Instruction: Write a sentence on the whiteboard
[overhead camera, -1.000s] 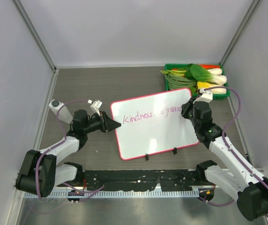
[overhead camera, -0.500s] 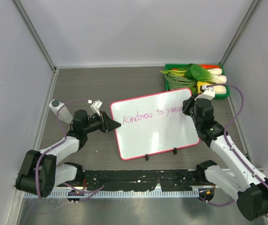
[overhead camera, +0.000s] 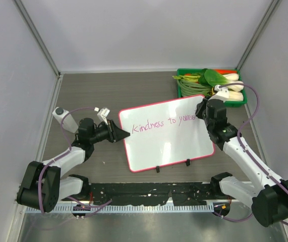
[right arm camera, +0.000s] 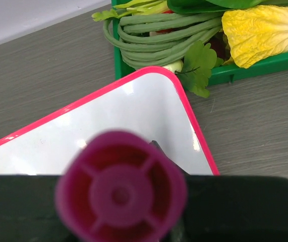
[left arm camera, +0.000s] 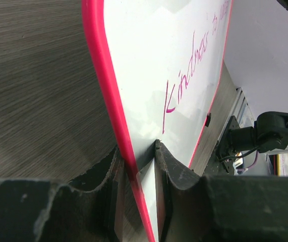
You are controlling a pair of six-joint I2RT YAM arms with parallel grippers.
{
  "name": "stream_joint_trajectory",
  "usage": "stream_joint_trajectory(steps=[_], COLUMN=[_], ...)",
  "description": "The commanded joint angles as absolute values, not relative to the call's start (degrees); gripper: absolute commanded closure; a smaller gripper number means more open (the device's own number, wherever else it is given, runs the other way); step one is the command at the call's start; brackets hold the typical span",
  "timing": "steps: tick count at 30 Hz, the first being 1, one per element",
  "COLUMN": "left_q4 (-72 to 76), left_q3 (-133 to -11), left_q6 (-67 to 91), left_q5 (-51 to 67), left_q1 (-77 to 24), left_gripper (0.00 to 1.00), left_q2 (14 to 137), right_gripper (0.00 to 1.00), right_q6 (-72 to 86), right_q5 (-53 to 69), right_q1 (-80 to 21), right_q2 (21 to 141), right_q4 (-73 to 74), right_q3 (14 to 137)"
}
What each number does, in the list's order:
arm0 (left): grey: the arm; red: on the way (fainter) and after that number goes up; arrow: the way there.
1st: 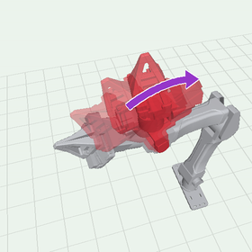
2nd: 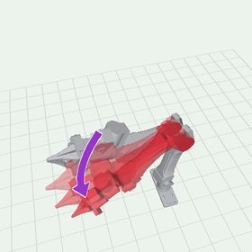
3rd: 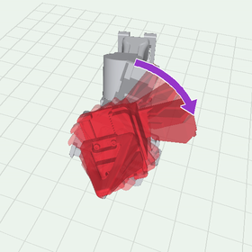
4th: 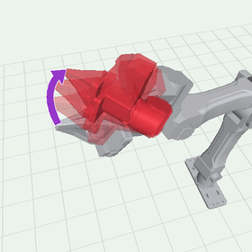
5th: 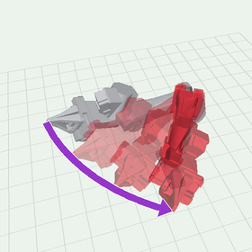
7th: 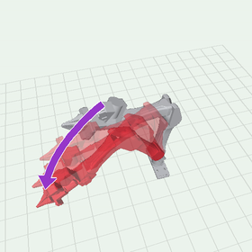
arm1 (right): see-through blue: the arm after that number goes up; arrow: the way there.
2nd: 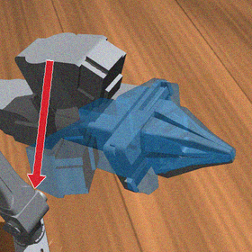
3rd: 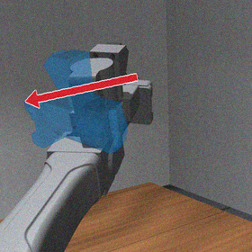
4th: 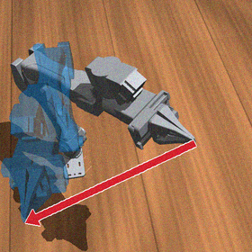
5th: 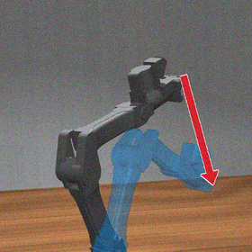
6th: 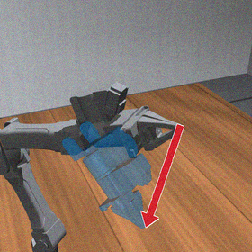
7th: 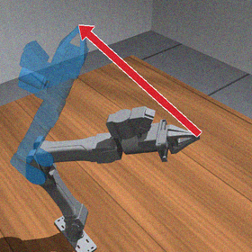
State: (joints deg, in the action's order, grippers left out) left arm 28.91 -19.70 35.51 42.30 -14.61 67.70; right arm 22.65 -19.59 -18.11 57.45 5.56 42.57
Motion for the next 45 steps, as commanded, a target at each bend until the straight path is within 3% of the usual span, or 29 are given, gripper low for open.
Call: stream_joint_trajectory(steps=[1,28,45], left_q4=[26.1,25.7,25.6], left_q3=[-19.9,-19.8,-19.8], left_q6=[31.6,31.4,31.3], left_q5=[41.7,41.4,41.4], left_q1=[-15.8,-15.8,-15.8], left_gripper=[1.0,1.0,1.0], left_q2=[68.6,67.9,67.7], right_gripper=[0.99,0.99,0.99], right_q6=[22.0,23.1,21.4], right_q5=[-21.4,-16.0,-20.1], right_q1=[-17.4,-16.9,-16.9], right_q2=[58.1,52.1,52.8], right_q4=[2.5,7.9,7.6], right_q3=[44.3,35.4,42.3])
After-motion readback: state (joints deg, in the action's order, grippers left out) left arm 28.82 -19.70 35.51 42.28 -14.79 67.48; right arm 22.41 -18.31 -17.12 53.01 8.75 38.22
